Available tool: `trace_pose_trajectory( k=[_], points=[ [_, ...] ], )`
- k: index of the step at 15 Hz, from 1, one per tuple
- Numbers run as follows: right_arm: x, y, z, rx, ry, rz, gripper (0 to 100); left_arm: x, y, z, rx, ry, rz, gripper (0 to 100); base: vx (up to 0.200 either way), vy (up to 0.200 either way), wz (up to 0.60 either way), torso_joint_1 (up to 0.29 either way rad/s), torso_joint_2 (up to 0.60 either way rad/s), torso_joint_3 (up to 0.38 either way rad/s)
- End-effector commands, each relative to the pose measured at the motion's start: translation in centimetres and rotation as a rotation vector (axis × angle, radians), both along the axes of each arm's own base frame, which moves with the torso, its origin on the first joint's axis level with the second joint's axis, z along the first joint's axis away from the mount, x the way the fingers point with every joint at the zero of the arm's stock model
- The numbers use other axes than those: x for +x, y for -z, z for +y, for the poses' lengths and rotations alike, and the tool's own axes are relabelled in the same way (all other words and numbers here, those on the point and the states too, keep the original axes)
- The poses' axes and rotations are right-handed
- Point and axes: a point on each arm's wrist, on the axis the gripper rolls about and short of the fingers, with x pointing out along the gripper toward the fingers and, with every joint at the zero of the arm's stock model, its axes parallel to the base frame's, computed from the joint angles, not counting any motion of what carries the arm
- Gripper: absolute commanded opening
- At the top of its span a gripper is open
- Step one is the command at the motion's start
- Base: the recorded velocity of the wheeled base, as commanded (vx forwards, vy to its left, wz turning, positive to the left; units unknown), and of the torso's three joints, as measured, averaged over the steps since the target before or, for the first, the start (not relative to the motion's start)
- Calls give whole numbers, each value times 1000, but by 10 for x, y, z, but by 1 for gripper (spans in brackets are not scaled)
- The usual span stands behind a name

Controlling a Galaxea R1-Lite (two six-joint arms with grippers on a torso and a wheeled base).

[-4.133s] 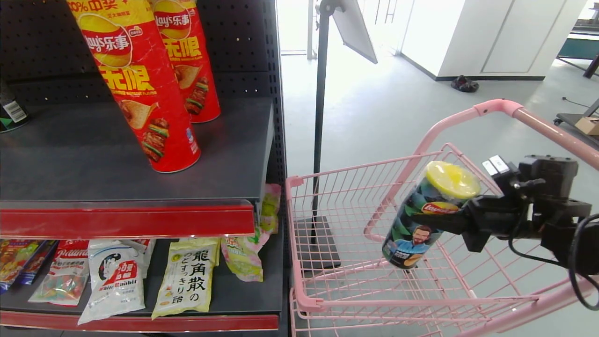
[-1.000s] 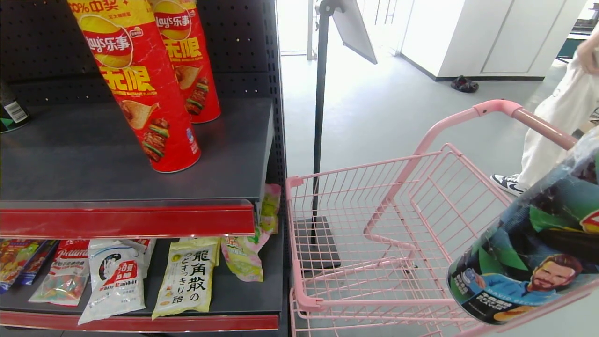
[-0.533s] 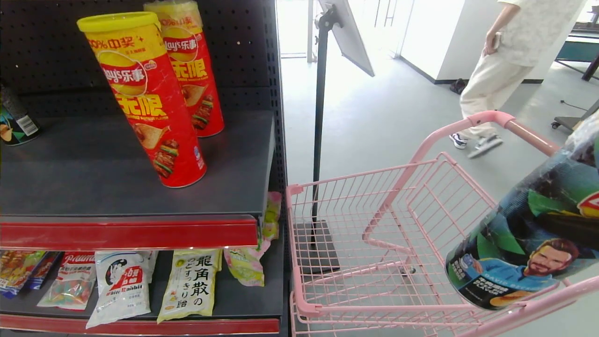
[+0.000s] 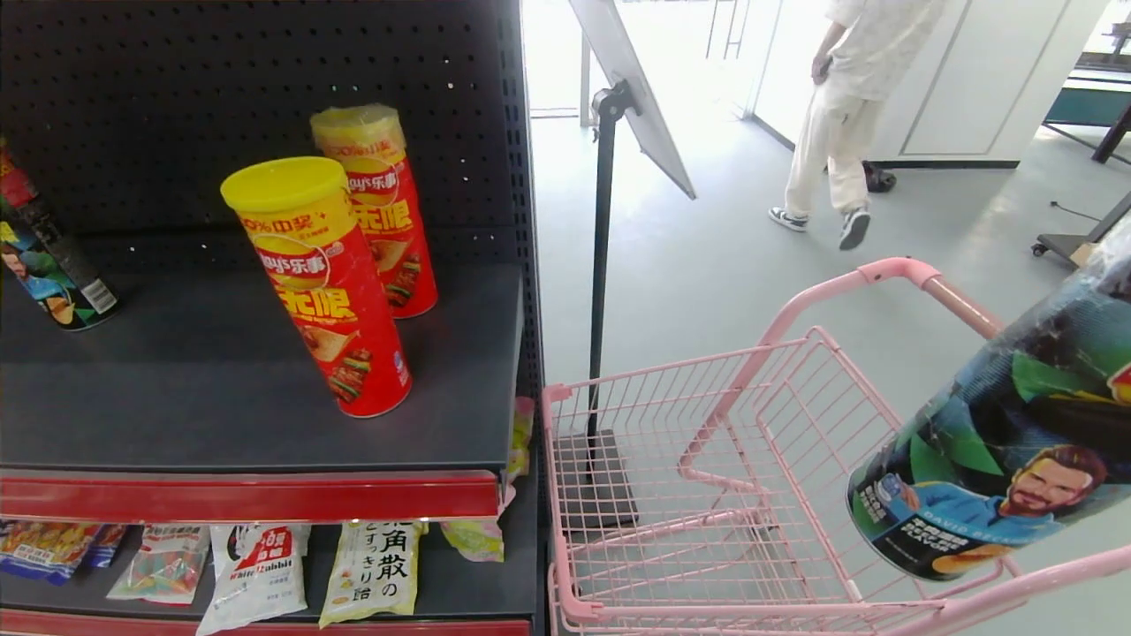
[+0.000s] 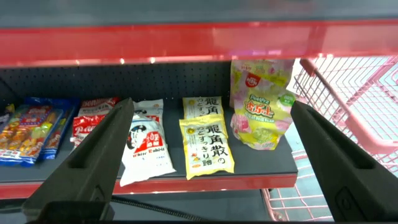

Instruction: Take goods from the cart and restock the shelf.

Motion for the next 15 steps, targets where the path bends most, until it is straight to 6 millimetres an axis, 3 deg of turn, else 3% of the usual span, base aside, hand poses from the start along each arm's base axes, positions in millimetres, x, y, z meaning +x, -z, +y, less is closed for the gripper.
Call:
trace_pose_trajectory(
  k=[1,8,15],
  points=[
    [-1,0,0,1,-1,-5,0,0,0,0,0,0,1,100,0,0,0,251,-593,-344],
    [-6,4,-3,1,2,-2,0,0,0,0,0,0,1,100,0,0,0,171,-390,-221],
    [-7,6,-7,21,38,36,0,0,0,0,0,0,1,100,0,0,0,0,0,0]
  ],
)
